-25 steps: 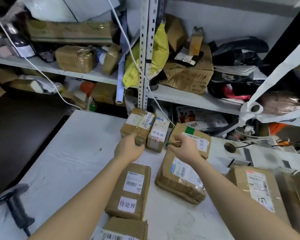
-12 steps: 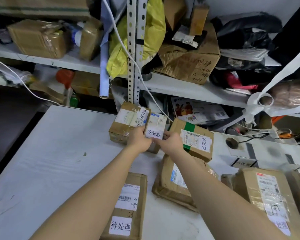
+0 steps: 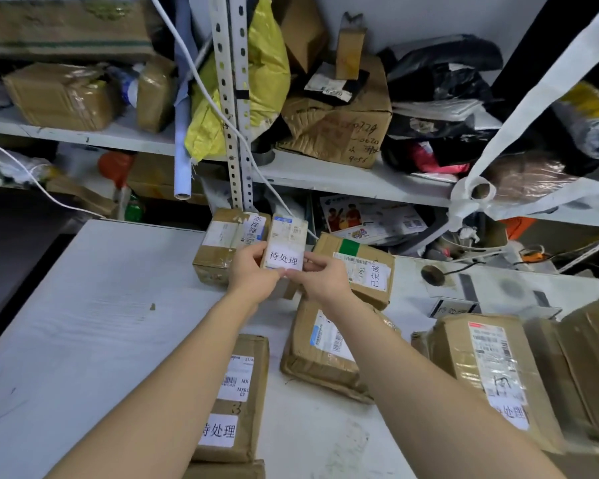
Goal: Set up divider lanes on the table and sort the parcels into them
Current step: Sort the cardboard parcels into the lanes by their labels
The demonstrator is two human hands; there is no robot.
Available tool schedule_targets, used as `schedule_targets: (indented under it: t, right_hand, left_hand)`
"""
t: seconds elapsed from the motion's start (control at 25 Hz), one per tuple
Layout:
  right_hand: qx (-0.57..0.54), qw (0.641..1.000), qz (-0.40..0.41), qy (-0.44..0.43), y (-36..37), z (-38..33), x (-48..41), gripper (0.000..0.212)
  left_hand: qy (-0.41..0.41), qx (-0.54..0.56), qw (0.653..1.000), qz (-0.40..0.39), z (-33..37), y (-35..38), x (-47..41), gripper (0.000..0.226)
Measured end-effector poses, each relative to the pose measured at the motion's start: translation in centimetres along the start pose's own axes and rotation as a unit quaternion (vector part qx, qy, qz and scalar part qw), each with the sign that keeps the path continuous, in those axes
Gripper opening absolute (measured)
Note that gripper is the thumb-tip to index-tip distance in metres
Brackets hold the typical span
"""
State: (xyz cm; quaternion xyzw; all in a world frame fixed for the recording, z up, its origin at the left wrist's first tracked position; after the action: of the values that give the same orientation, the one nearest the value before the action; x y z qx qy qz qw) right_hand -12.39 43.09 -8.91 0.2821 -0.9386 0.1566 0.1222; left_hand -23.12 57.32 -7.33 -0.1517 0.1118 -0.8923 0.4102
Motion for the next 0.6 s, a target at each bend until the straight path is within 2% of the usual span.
schedule_targets:
  t: [0.16, 0.36, 0.48, 0.6]
  right_hand:
    - [-0.087, 0.995, -0.021, -0.044, -2.8, -4.2, 4.3, 0.046]
    - [-0.125, 0.989, -0.036, -0.074, -9.0, -6.6, 13.0, 0.035]
    - [-0.137, 0.987, -0.023, -0.074, -13.1, -5.0, 17.9, 0.041]
    - [-0.117, 0.989, -0.022, -0.086, -17.1, -3.2, 22.5, 0.036]
  left_hand:
    - [0.059, 0.023, 0.998, 0.007, 5.7, -1.7, 4.4, 0.055]
    - [0.135, 0.014, 0.991, 0.001, 11.9, -0.3, 13.3, 0.052]
    - [0.136, 0.016, 0.99, -0.02, 12.7, 2.2, 19.2, 0.053]
    - [0.106, 0.066, 0.992, -0.035, 11.9, 5.1, 24.7, 0.052]
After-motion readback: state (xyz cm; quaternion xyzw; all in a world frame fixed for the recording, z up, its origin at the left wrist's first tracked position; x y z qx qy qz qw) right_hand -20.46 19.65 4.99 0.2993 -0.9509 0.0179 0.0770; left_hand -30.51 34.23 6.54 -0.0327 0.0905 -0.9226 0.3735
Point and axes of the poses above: each hand's wrist, its own x-axis away from the middle knuckle, its own y-axis out of the palm, z = x × y, the point moved 9 cm from there along -x, towards the middle knuckle
